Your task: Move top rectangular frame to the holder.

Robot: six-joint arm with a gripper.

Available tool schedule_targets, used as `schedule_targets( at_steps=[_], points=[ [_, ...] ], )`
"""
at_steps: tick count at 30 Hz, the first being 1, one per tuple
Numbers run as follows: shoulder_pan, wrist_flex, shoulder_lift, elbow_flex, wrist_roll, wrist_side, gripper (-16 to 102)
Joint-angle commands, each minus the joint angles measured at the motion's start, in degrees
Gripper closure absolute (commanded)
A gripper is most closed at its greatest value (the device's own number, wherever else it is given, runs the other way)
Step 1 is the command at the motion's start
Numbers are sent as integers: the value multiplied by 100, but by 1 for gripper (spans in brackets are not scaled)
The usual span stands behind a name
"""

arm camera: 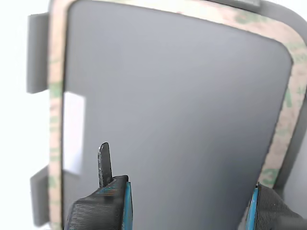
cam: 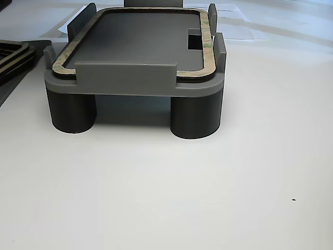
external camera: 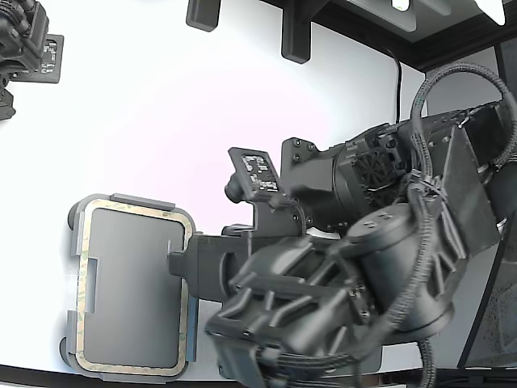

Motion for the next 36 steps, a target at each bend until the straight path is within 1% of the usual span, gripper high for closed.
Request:
schedule_targets(
  at_steps=[1,3,5,7,9,13,16,19,21,24,30,33,36],
  points=[
    [44,18,598,-176,-712,466,-14],
    [53,0,765,-264,-1459,694,-14],
    [53,-193,1046,-97,-2426,984,-14],
    [-26,-580,1441,316,-3480,1195,-14],
    [-255,-1125,1995,976,-4614,1151,-14],
    [-1213,-2347,3524,2628,-6979,413,-14],
    [-2145,-2848,4605,3621,-8534,-290,-14],
    [-3050,-3059,5563,4438,-9554,-1116,-14],
    [-3595,-3366,6258,5186,-10160,-1652,-14],
    [-4061,-3990,7321,6398,-10573,-2145,-14],
    [-4078,-4061,8701,7840,-11083,-2206,-14],
    [-4078,-3718,8921,8104,-11197,-2232,-14],
    [-4078,-3850,8921,8244,-11118,-2145,-14]
  ],
)
